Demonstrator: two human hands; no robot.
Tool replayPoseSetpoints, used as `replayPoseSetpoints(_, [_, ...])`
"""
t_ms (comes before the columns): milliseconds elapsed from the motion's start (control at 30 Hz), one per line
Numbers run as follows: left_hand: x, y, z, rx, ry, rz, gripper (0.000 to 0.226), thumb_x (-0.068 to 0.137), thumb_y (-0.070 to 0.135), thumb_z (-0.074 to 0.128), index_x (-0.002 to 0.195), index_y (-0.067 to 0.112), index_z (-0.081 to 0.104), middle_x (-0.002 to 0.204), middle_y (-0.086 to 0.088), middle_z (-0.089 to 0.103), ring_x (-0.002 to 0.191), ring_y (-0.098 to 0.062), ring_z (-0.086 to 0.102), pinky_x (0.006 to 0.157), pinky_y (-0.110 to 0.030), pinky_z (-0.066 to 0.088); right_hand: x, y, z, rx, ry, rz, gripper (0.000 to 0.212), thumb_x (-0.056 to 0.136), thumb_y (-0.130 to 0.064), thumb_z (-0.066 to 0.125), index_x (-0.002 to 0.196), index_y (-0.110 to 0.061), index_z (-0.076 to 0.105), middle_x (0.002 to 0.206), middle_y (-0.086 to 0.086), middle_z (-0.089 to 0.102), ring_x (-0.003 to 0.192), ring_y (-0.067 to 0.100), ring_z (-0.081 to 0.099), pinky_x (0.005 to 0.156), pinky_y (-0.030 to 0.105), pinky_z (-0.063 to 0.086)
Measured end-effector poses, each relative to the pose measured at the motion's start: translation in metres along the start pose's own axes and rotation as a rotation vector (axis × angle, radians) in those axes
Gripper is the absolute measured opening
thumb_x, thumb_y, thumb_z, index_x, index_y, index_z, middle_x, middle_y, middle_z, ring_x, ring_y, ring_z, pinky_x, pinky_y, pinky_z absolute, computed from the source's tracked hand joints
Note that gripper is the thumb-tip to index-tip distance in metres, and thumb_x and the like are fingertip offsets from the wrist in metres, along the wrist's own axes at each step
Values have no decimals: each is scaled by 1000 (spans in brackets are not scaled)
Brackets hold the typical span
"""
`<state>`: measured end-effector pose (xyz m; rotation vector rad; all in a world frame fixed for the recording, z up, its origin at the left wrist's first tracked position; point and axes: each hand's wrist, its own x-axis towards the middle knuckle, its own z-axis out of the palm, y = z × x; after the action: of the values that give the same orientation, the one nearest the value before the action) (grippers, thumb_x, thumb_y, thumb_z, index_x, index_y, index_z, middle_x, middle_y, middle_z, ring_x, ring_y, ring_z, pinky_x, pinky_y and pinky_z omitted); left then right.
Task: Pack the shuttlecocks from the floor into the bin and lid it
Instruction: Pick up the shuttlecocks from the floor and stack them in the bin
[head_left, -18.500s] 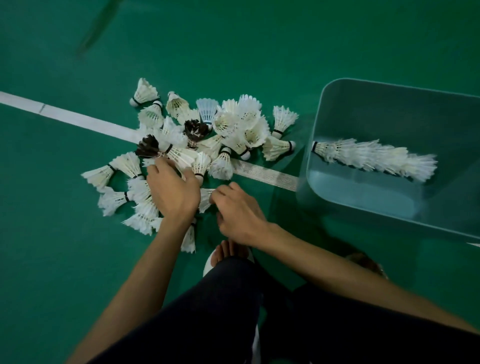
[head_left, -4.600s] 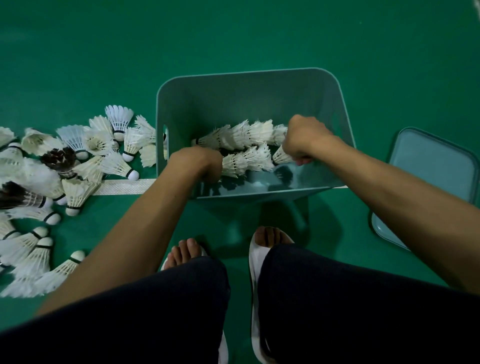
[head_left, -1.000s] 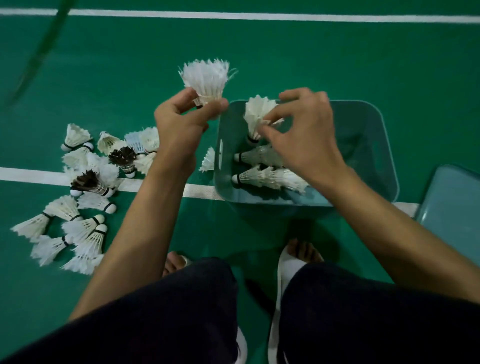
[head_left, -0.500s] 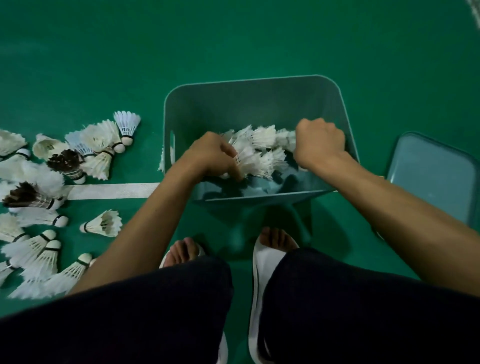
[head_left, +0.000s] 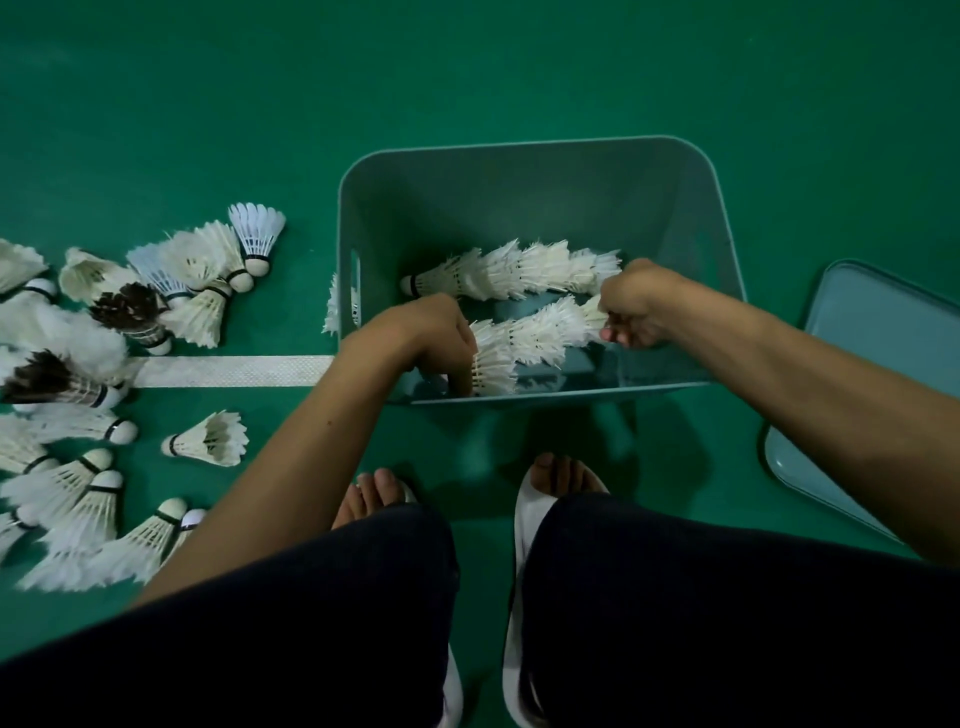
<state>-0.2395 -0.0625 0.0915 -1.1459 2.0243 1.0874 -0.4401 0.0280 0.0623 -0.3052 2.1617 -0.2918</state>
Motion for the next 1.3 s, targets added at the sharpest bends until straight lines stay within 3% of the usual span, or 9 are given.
replayPoseSetpoints(267, [6, 5, 3, -157, 235, 15, 43, 70, 11, 92, 110, 14, 77, 98, 2, 61, 91, -16, 57, 78, -25, 42, 18, -9, 6, -17, -15, 2, 11, 105, -4, 41, 114, -2, 46, 73, 16, 59, 44, 22, 60, 34, 25, 49])
replayPoseSetpoints(433, [7, 2, 0, -100, 212, 33, 46, 70, 14, 93, 113, 13, 76, 103, 2, 62, 94, -16, 56, 79, -25, 41, 19, -8, 4, -3, 24, -20, 26, 92, -4, 70, 113, 5, 59, 100, 24, 70, 75, 41, 76, 76, 48, 64])
replayPoseSetpoints(600, [-8, -1, -15, -143, 101, 59, 44, 71, 16, 92, 110, 8, 75, 100, 0, 61, 95, -18, 58, 82, -25, 42, -17, -14, -10, -326, 128, -207, 23, 97, -20, 56, 81, -3, 52, 78, 16, 63, 56, 38, 73, 54, 33, 58])
replayPoseSetpoints(700, [-24, -1, -23, -212, 63, 91, 46, 70, 17, 93, 108, 21, 69, 97, -1, 64, 86, -15, 62, 77, -26, 49, -37, -14, -24, -210, 182, -279, 27, 95, -27, 60, 85, -3, 56, 86, 16, 65, 47, 30, 71, 52, 32, 58])
replayPoseSetpoints(800, [-29, 5, -19, -273, 251, 140, 61, 67, 20, 95, 123, 17, 71, 110, -9, 69, 89, -20, 68, 77, -26, 53, -64, -18, -34, 88, 73, -377, 38, 95, -38, 67, 96, 0, 69, 95, 18, 75, 42, 15, 64, 42, 22, 48])
replayPoseSetpoints(933, [-28, 24, -3, -211, 524, 248, 52, 67, 30, 94, 115, 20, 77, 71, 5, 62, 60, -5, 57, 55, -20, 40, -97, -26, -25, 142, -100, -537, 37, 79, -41, 84, 80, -6, 74, 67, 2, 71, 42, 8, 53, 41, 19, 37])
replayPoseSetpoints(1067, [-26, 29, 4, -173, 514, 263, 52, 59, 44, 96, 103, 24, 78, 91, -2, 70, 79, -16, 65, 72, -28, 51, -91, -31, -23, -10, 87, -603, 14, 73, -21, 90, 70, -16, 77, 51, -12, 64, 44, -3, 52, 51, 20, 42])
replayPoseSetpoints(1200, [-24, 16, -2, -119, 365, 151, 39, 56, 42, 99, 71, 15, 76, 67, 5, 73, 61, -9, 68, 60, -25, 51, -77, -27, -42, -437, 501, -596, 24, 79, -20, 75, 100, -8, 76, 100, 12, 74, 92, 33, 70, 82, 38, 55])
replayPoseSetpoints(1300, [-16, 6, -4, -9, 264, 55, 46, 56, 46, 97, 62, 9, 70, 58, 6, 69, 57, -13, 64, 56, -26, 46, -71, -23, -31, -819, 606, -495, 34, 82, -7, 67, 116, -2, 64, 114, 23, 66, 108, 43, 66, 86, 42, 52])
